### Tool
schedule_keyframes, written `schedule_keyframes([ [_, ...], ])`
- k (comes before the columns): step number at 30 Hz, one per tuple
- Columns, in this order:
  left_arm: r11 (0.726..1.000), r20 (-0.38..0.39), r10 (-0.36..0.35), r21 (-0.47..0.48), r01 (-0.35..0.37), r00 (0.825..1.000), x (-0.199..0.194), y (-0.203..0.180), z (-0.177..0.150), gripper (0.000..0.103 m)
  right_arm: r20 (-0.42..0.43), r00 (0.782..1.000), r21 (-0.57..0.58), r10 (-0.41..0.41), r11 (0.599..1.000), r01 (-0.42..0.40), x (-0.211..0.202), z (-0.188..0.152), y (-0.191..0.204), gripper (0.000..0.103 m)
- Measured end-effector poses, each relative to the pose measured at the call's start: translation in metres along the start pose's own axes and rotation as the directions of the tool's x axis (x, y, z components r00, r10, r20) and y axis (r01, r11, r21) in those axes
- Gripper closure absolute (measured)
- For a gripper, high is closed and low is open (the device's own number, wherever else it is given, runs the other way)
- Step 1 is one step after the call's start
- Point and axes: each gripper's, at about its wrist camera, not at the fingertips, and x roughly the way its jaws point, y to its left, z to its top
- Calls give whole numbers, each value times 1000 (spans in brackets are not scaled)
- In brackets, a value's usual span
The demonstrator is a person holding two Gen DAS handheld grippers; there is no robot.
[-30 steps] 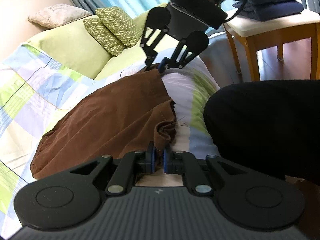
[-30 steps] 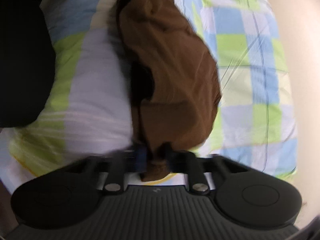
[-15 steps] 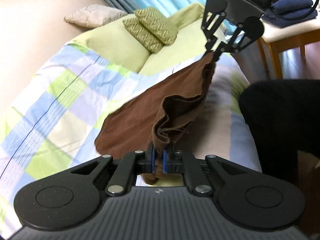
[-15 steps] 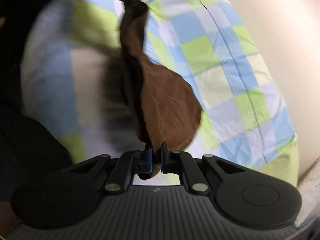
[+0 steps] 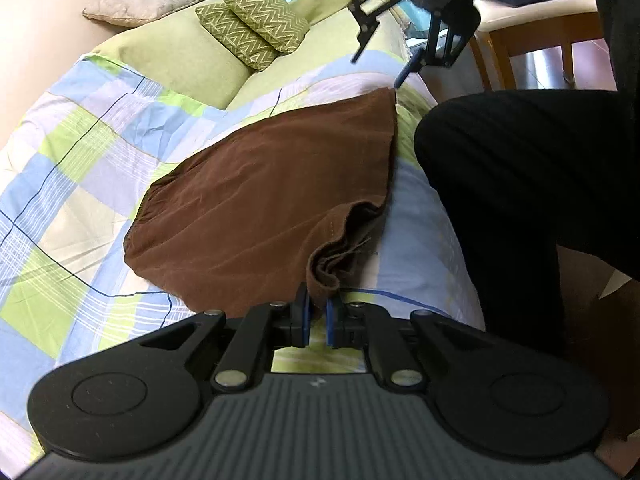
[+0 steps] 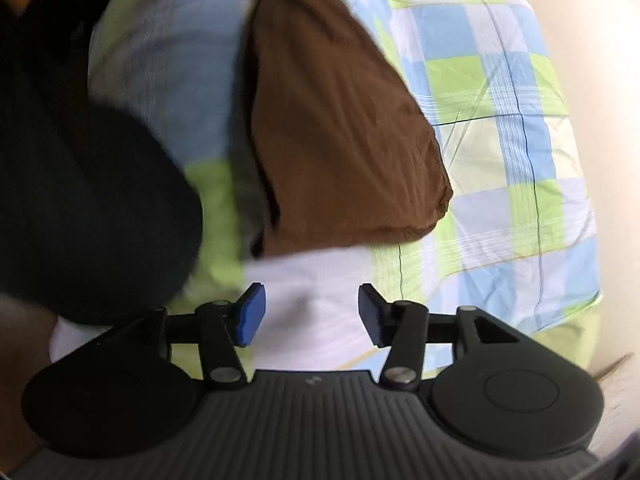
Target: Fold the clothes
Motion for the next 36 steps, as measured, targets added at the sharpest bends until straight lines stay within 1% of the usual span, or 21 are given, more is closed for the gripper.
schedule_keyframes([
  [2,1000,1,7,-19,-7,1000,-1,1,1,97,33,999,-42,-8,999,9,7,3,7,56],
  [3,1000,-1,10,-27,-10,1000,1,3,2,97,53,998,-56,-13,998,16,8,5,9,51],
  [4,999,-3,10,-30,-10,1000,3,7,2,97,75,997,-67,-20,997,25,8,7,10,43],
  [5,999,-8,10,-31,-10,1000,3,7,1,97,111,993,-79,-42,996,51,8,11,11,41],
  [7,999,-17,7,-32,-7,1000,3,7,1,97,160,985,-70,-71,994,83,7,18,10,41],
  [8,999,-20,5,-32,-5,1000,3,7,1,97,180,980,-62,-81,994,94,6,21,9,43],
  [9,999,-23,2,-32,-3,1000,4,6,0,97,186,979,-58,-79,994,91,6,23,8,51],
  [10,999,-23,2,-33,-3,1000,3,5,-1,97,184,981,-56,-68,995,80,6,24,7,66],
  [11,999,-22,5,-34,-6,1000,2,6,0,97,181,982,-55,-61,996,72,6,24,7,75],
  [12,999,-21,9,-35,-10,1000,2,7,0,97,173,984,-43,-52,997,61,5,24,4,96],
  [15,998,-3,36,-46,-36,999,-1,13,4,97,141,990,14,-18,1000,16,-1,21,-9,96],
  [17,997,12,66,-46,-66,998,-7,19,8,97,127,991,54,-36,998,30,-9,21,-19,97],
  [20,995,47,83,-63,-80,995,-24,23,15,98,107,991,113,-78,991,66,-23,21,-35,97],
  [23,998,49,33,-56,-30,998,-36,8,15,98,97,993,148,-63,988,48,-43,26,-38,97],
  [25,998,42,-18,-55,20,999,-45,-9,13,98,90,996,162,-31,987,16,-53,28,-34,97],
  [28,995,35,-61,-78,64,998,-55,-22,10,98,83,996,168,33,985,-46,-71,31,-22,97],
  [30,994,43,-45,-101,49,998,-59,-7,12,98,88,995,160,47,985,-60,-76,33,-26,97],
  [32,990,57,-23,-140,31,998,-59,18,14,98,100,994,169,50,983,-67,-73,34,-45,97],
  [33,985,60,-3,-172,13,998,-54,39,16,98,108,992,187,61,979,-81,-67,32,-62,97],
  [34,982,59,4,-189,7,998,-50,51,17,98,118,990,209,76,973,-100,-60,30,-83,97],
  [36,959,37,29,-284,-17,999,-25,106,19,98,150,981,275,124,948,-161,-36,23,-126,97],
])
